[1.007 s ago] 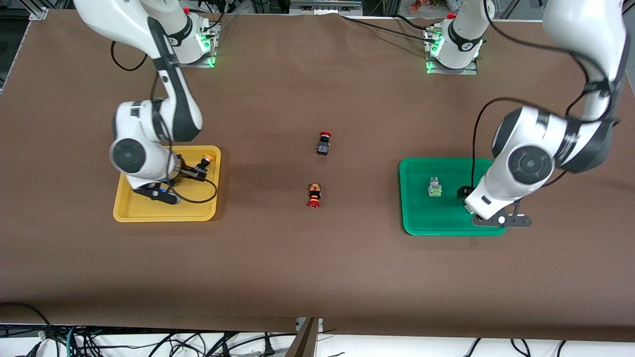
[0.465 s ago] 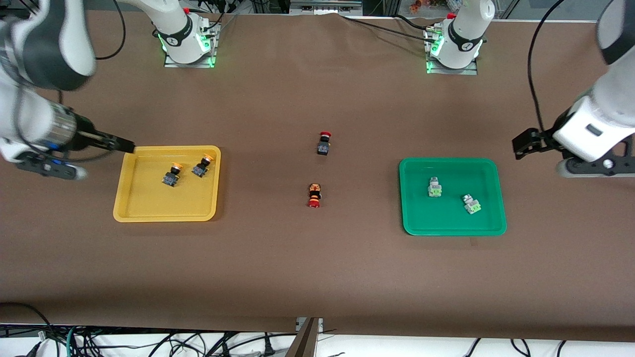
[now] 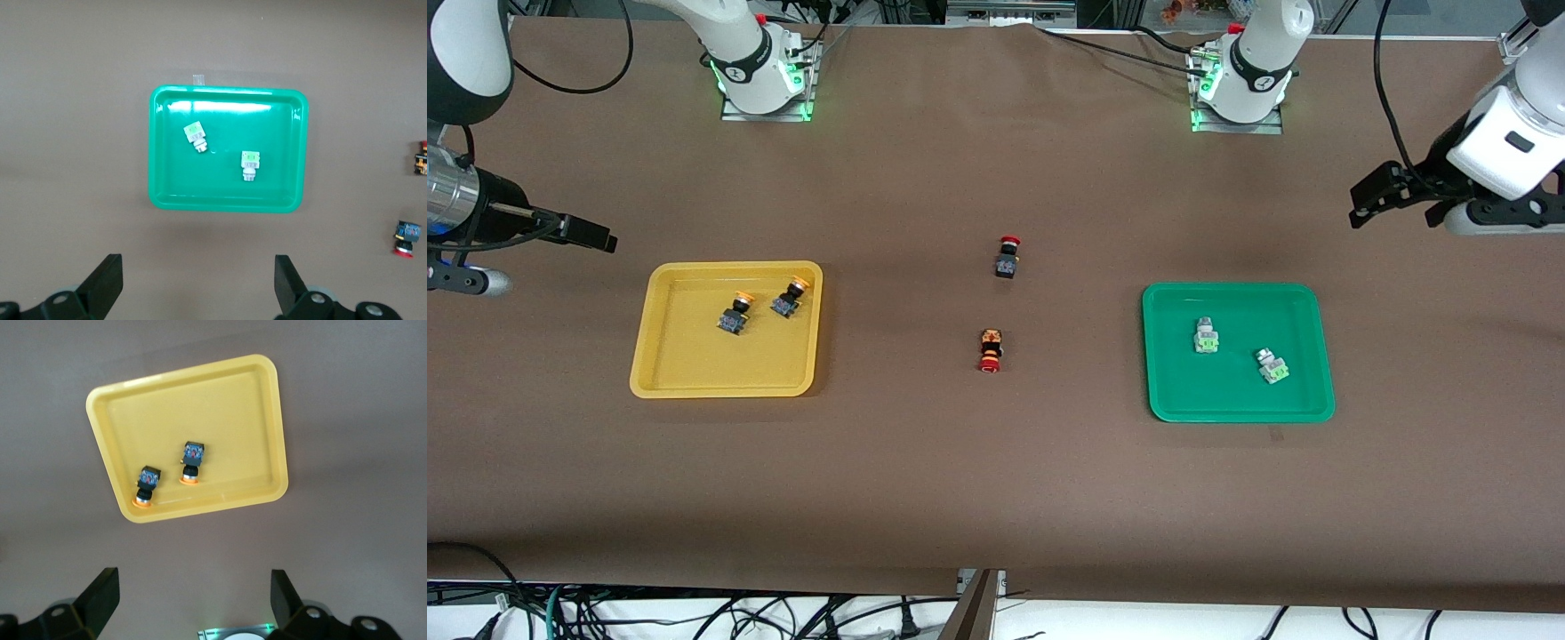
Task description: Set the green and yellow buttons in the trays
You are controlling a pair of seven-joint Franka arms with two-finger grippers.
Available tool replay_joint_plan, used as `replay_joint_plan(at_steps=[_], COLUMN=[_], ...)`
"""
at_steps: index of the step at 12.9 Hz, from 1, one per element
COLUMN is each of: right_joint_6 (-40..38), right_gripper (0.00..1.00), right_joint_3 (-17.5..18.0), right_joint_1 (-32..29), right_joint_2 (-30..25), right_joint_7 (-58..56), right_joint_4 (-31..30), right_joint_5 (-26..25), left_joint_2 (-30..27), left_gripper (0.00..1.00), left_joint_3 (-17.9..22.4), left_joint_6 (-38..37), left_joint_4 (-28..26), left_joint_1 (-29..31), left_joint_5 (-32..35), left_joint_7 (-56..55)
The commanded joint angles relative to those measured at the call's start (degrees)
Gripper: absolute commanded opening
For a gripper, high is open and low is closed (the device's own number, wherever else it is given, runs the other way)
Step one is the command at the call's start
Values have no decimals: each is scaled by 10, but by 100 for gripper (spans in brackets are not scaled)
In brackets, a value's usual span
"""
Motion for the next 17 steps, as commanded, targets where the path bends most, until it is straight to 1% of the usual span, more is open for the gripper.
replay_joint_plan(at_steps=[1, 2, 3, 5, 6, 10, 13, 17], right_joint_6=[-27, -25, -18, 3, 7, 10, 18, 19], right_gripper=[100, 100, 100, 100, 100, 100, 100, 100], right_joint_3=[176, 217, 236, 273, 281, 281, 283, 284], right_joint_1=[-174, -213, -234, -255, -255, -254, -253, -253], right_joint_2=[-28, -38, -52, -78, -82, -83, -81, -79], right_joint_7=[-31, -31, -36, -55, -55, -56, -56, -56], right_joint_4=[0, -11, -28, -75, -80, -74, -73, -68], right_joint_5=[-26, -36, -37, -40, -44, -47, -58, -58], left_joint_2=[-1, 0, 0, 0, 0, 1, 3, 3], left_gripper=[100, 100, 100, 100, 100, 100, 100, 100], left_joint_3=[8, 7, 7, 5, 5, 4, 5, 5], left_joint_6=[9, 8, 8, 7, 7, 7, 7, 7], left_joint_4=[-9, -8, -7, -7, -7, -6, -7, -6], left_joint_1=[-5, -5, -6, -6, -6, -6, -6, -6], left_joint_5=[-2, -2, -2, -2, -2, -3, -4, -4], left_joint_7=[5, 5, 5, 4, 4, -2, -3, -2])
